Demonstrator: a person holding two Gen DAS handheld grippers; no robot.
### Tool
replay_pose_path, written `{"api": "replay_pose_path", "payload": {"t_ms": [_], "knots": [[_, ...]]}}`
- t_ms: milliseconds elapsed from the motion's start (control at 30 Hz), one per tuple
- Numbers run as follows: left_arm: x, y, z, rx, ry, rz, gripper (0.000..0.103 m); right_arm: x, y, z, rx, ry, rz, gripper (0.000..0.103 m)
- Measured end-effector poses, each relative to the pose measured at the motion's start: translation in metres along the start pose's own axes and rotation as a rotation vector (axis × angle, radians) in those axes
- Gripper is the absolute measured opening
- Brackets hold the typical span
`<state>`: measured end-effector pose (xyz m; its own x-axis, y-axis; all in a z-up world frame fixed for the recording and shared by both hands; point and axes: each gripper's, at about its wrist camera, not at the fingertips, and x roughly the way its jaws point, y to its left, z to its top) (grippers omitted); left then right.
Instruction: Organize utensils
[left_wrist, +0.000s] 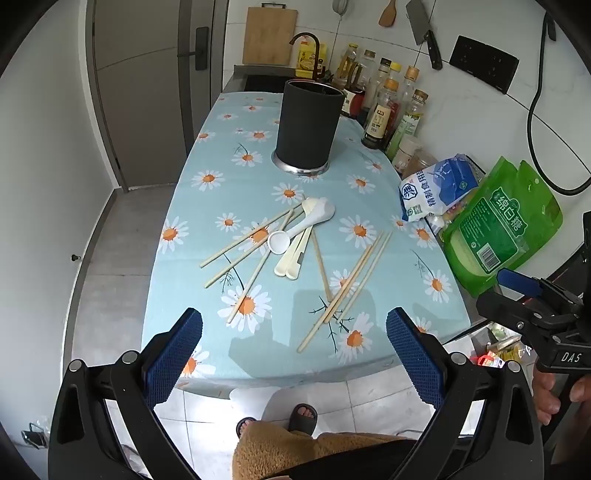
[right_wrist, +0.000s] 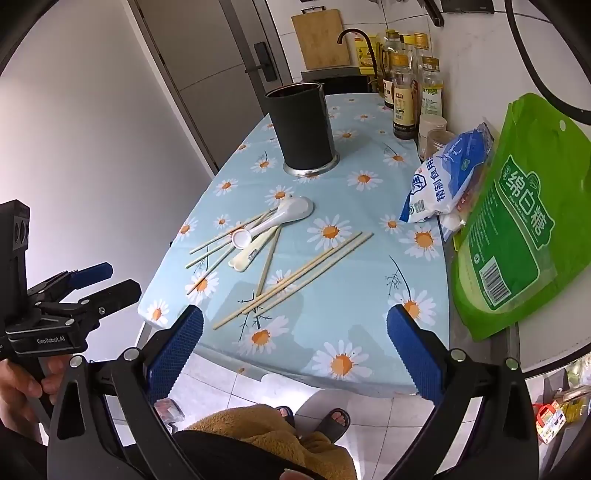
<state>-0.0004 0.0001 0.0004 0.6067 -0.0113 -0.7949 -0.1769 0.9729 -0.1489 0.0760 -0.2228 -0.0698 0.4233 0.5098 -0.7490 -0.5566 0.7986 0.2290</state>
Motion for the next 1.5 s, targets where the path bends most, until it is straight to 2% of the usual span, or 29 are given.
{"api": "replay_pose_path", "payload": {"t_ms": [167,300,1500], "knots": [[-0.001,0.002,0.000,-0.002,0.007,0.005,0.097,0.001,0.003,0.003,0.001,-0.001,0.004,0.099],[-0.003,0.002,-0.002,0.003,0.011,0.003,0.097,-0.001,0.003,-0.011,-0.005,-0.011,0.005,0.099],[-0.003,-0.010,-0.009,0.021,0.033,-0.006,0.097,-0.009,0.010,-0.015,-0.020,0.020,0.007,0.099]]}}
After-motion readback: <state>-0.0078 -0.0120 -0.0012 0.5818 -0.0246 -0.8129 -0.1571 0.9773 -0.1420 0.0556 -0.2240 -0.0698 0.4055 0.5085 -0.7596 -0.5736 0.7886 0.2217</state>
